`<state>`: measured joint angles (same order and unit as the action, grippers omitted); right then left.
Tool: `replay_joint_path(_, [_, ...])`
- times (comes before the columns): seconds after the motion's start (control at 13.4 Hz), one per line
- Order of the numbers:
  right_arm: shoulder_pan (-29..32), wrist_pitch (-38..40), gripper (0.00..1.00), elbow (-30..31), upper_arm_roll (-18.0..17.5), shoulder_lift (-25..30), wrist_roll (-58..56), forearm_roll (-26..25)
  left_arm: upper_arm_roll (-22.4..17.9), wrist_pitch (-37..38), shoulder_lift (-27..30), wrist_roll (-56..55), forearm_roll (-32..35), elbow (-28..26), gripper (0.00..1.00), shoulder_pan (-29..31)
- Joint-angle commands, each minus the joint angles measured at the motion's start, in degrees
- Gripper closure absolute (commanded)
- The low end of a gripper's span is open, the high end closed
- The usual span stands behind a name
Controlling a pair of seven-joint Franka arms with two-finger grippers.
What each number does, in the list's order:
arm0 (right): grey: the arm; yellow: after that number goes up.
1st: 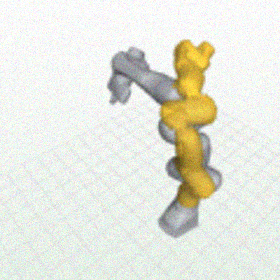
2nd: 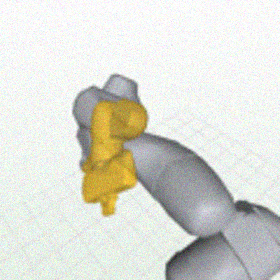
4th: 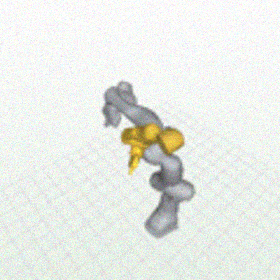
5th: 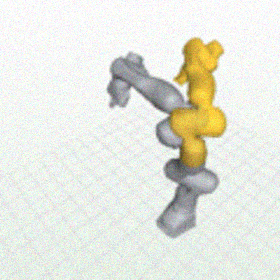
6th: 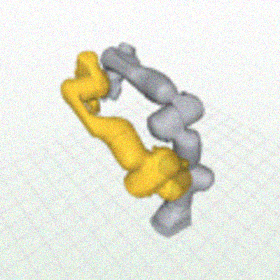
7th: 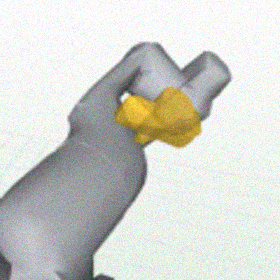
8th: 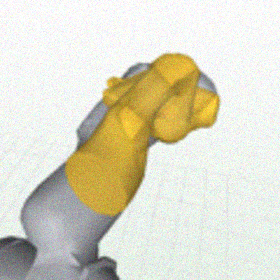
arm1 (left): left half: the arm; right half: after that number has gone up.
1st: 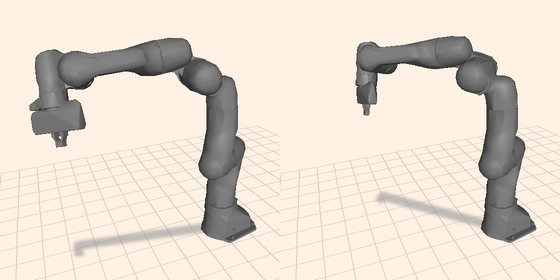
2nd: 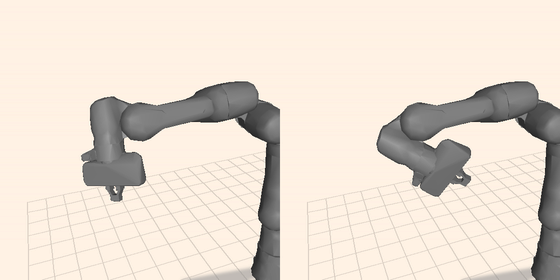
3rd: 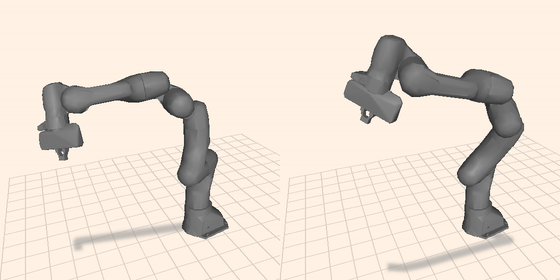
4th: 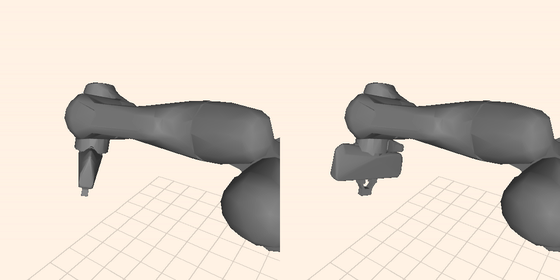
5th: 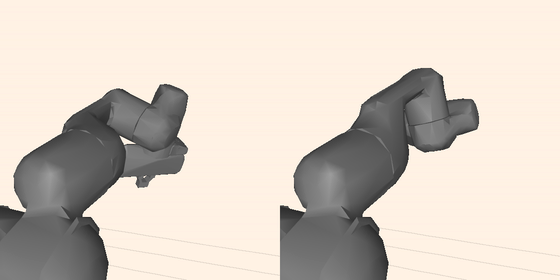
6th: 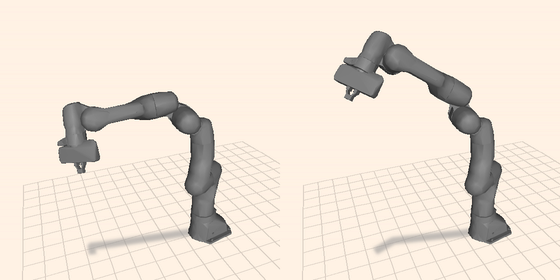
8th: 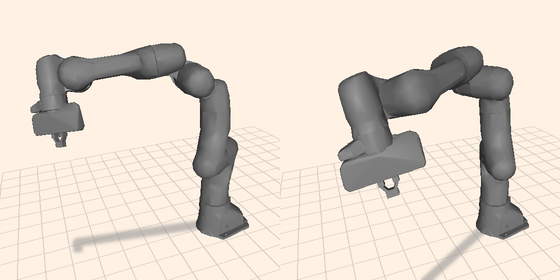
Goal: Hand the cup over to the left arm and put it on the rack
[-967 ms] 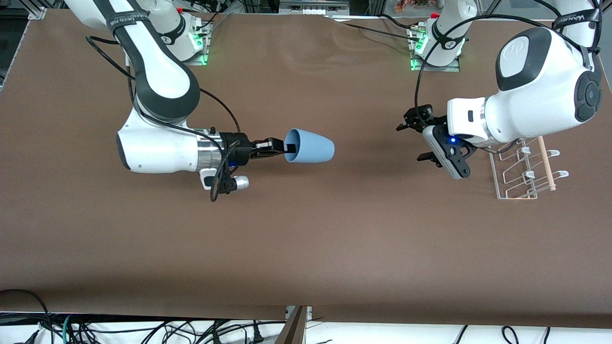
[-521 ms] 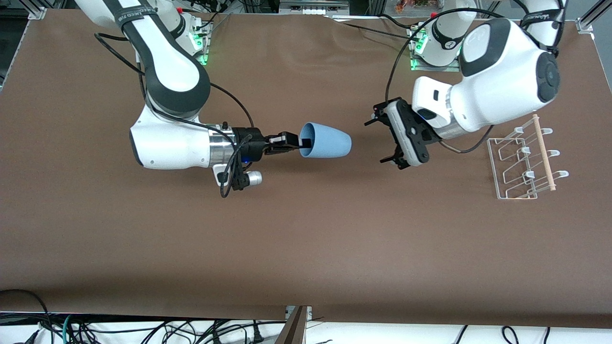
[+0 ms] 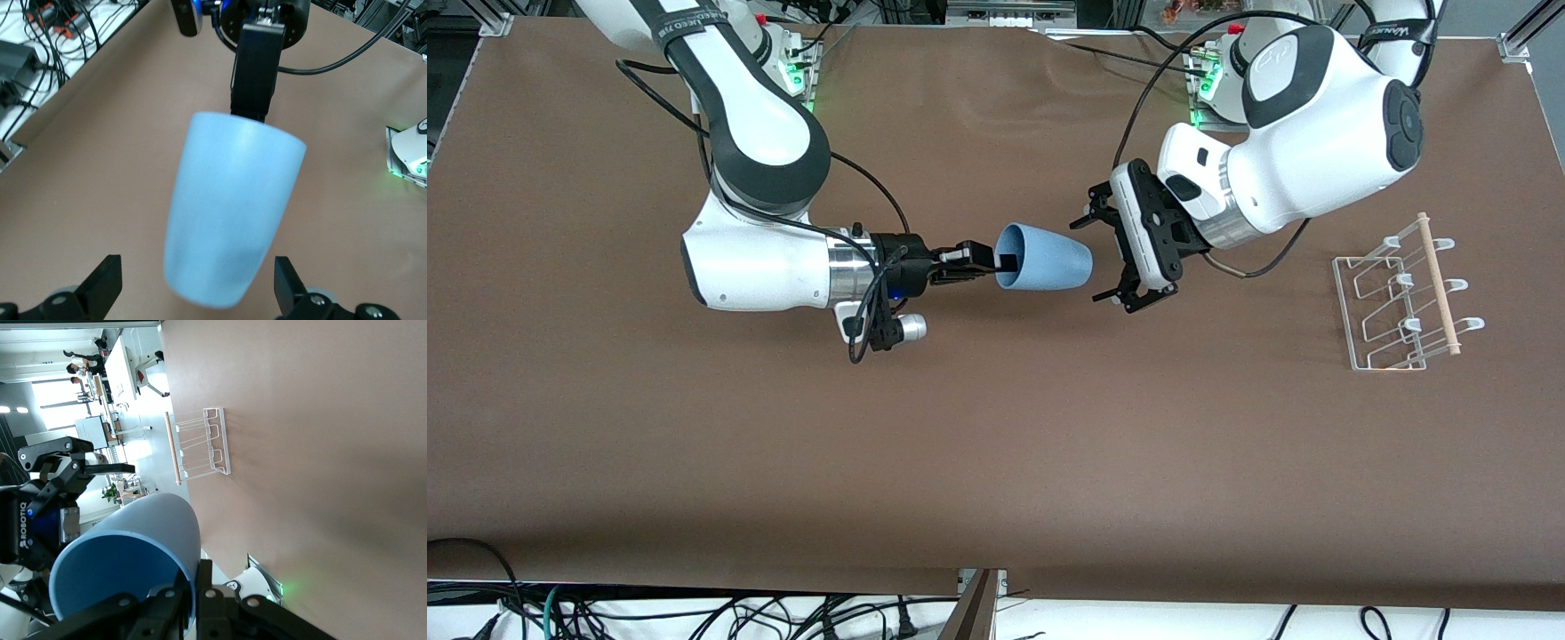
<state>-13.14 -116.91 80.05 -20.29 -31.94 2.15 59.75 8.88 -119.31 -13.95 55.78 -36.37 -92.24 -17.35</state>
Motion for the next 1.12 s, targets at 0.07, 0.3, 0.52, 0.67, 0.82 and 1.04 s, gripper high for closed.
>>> replay_joint_path(0.07, [-0.4,-0.42,1.0,-2.09,-0.27,-1.02,0.14,1.16,-0.26,-3.39,-2.57,2.23,-1.59,1.0,0.0,-2.51])
replay_joint_path(0.3, [-0.4,-0.33,1.0,-2.09,-0.27,-1.01,0.14,1.16,-0.26,-3.3,-2.4,2.32,-1.59,0.83,0.03,-3.04])
replay_joint_path(0.52, [-0.31,-0.07,1.0,-2.09,-0.27,-1.01,0.14,1.16,-0.26,-3.13,-2.31,2.4,-1.51,0.57,0.81,-3.04])
replay_joint_path(0.67, [0.12,0.19,0.39,-2.18,-0.27,-0.93,-0.48,1.16,-0.26,-3.04,-2.31,2.32,-1.51,0.56,0.88,-2.96])
replay_joint_path(0.82, [0.39,0.46,0.0,-2.18,-0.18,-0.75,-0.48,1.16,-0.26,-3.13,-2.31,2.32,-1.51,0.65,0.89,-2.95])
replay_joint_path(1.04, [1.09,0.72,0.0,-2.18,-0.1,-0.4,-0.48,1.07,-0.26,-2.86,-2.14,2.32,-1.51,0.65,0.89,-2.87])
